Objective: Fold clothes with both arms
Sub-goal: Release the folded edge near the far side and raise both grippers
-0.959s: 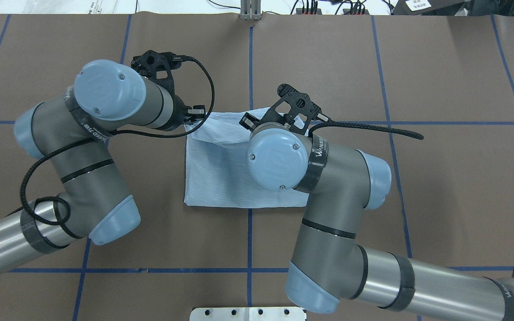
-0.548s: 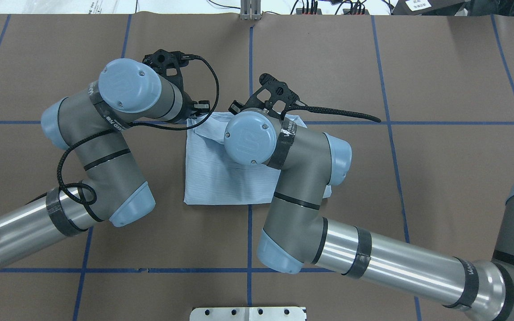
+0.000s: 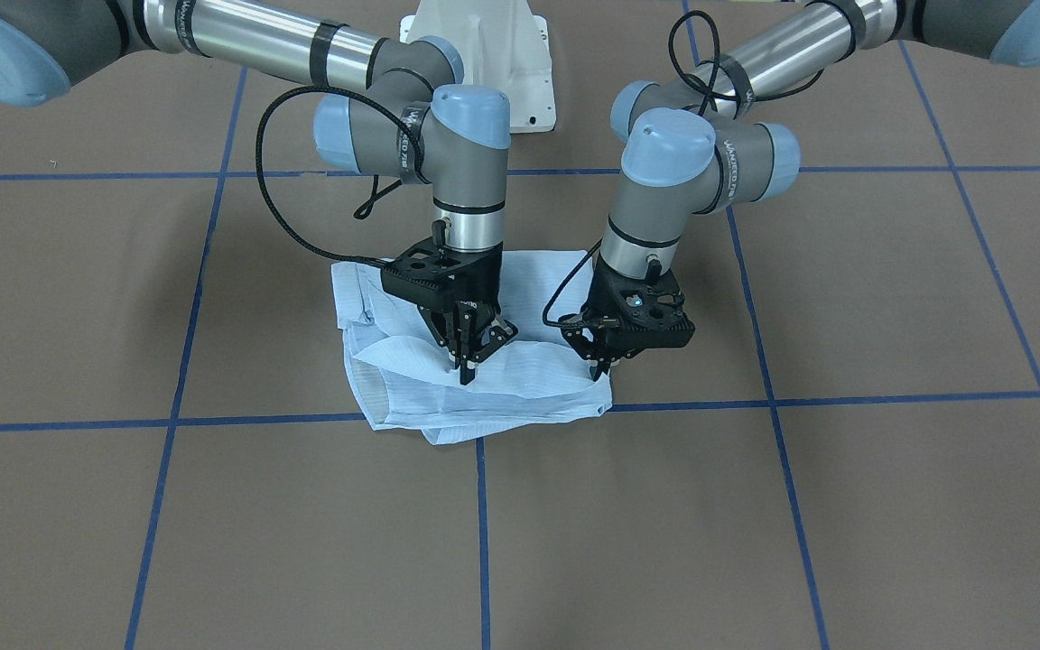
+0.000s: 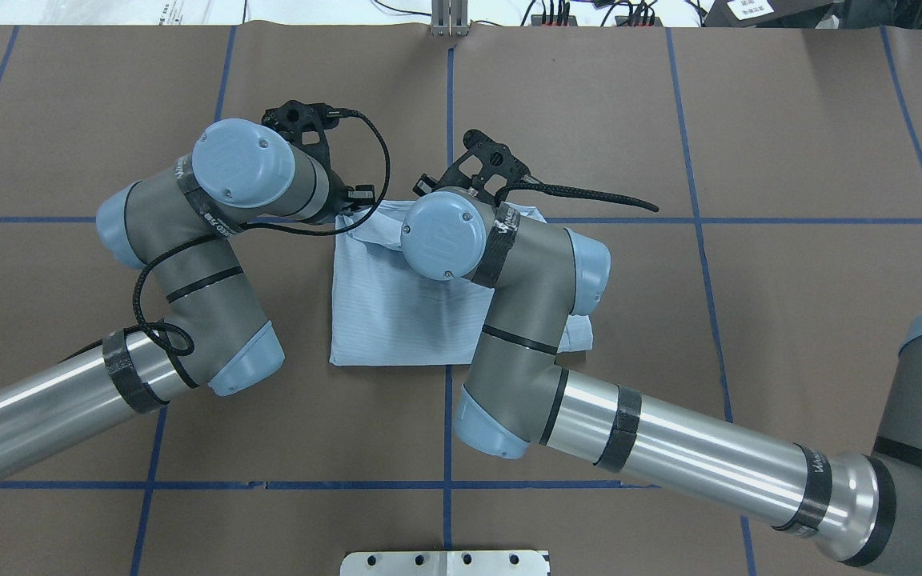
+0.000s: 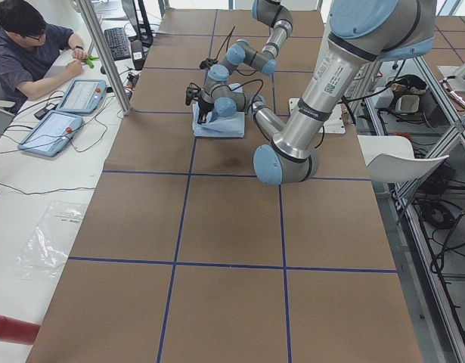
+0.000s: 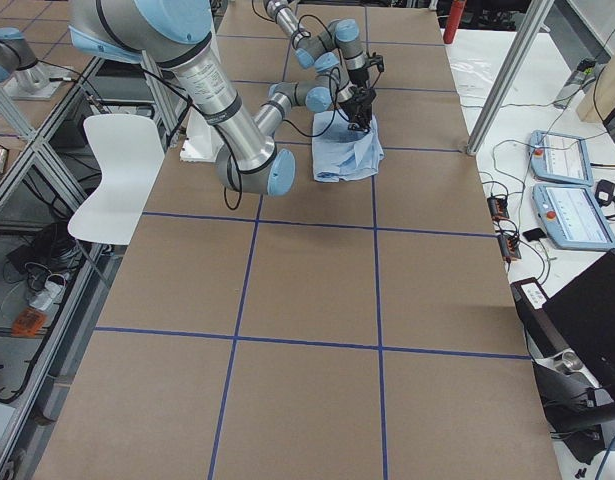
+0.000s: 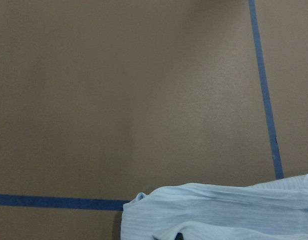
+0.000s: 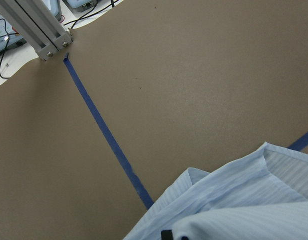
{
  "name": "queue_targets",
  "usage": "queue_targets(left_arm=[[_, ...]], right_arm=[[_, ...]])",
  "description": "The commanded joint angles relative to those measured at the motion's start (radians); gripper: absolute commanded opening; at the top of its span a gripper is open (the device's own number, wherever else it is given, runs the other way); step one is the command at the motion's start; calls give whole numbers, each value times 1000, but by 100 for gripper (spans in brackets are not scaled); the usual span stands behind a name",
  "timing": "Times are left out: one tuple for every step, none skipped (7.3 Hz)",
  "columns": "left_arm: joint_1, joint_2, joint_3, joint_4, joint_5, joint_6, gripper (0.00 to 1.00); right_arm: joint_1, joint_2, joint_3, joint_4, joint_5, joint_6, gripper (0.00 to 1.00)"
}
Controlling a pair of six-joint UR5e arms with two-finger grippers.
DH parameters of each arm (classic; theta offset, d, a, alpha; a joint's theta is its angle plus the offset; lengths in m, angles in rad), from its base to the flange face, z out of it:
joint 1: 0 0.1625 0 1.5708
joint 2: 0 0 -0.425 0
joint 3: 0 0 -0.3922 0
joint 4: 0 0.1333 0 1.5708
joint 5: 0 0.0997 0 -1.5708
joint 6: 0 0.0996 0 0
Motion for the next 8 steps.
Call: queue_targets(left_arm=[[0,0,11,-5,-1,1,0],[0,0,10,-11,-1,1,0],[-3,3,10,-43,-3,55,70],[-11,8,2,-64,-4,142,100],[-16,11,1,-68,-9,149,100],[-14,12,-1,-66,-10,149,100],[-11,15,-4,-65,-9,149,100],[-5,14,1,-63,-4,147,100]], right_arm=[[2,-1,-6,3,0,1,0],[8,-5,-6,2,2,-2,15],[19,-5,-6,0,41,-107,99],[46,-3,-5,-4,58,-135,100],[92,-8,-5,-4,119,-154,100],[122,-11,1,-3,171,-195,100],[136,-26,11,3,187,-232,100],[140,-46,26,6,187,-259,100]])
